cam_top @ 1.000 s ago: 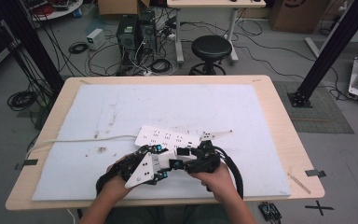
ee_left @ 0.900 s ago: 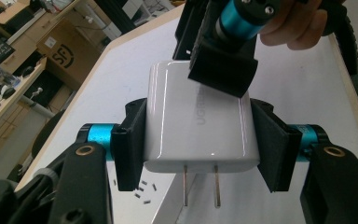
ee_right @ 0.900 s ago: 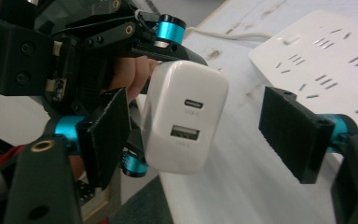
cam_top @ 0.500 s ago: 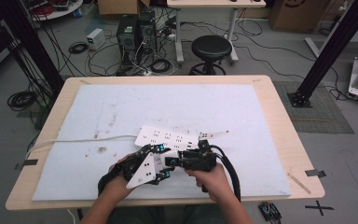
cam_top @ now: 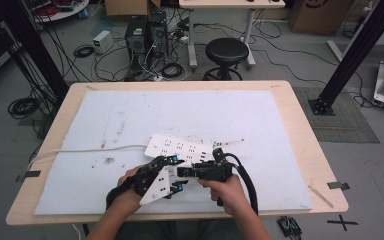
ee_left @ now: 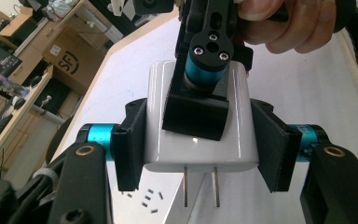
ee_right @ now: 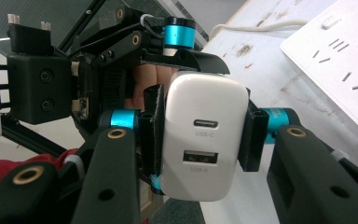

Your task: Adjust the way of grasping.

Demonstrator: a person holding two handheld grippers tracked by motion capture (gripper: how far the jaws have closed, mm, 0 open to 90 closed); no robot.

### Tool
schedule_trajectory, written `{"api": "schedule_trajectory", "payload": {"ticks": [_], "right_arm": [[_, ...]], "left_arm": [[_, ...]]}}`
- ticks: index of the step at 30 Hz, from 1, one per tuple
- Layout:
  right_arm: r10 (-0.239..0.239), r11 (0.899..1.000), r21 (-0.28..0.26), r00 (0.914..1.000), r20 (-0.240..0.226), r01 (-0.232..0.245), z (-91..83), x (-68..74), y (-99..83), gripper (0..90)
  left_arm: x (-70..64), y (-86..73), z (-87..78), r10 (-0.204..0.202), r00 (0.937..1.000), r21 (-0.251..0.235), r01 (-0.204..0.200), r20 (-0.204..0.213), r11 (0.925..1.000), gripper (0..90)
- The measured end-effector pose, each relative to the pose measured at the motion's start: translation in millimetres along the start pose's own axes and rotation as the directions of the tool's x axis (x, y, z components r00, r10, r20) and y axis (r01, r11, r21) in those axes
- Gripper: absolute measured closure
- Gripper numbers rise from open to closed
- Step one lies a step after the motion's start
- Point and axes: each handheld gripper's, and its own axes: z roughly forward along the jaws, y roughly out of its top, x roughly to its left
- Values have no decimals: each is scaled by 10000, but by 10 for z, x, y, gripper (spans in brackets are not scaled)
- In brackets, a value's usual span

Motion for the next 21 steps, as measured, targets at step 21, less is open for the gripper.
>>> {"api": "schedule_trajectory", "payload": {"ticks": [21], "right_arm": [[-212, 9983, -533, 9972, 716, 251, -210, 17, 112, 632]], "left_arm": [[326, -122, -494, -2040, 9744, -187, 2031, -945, 9790, 214]]}}
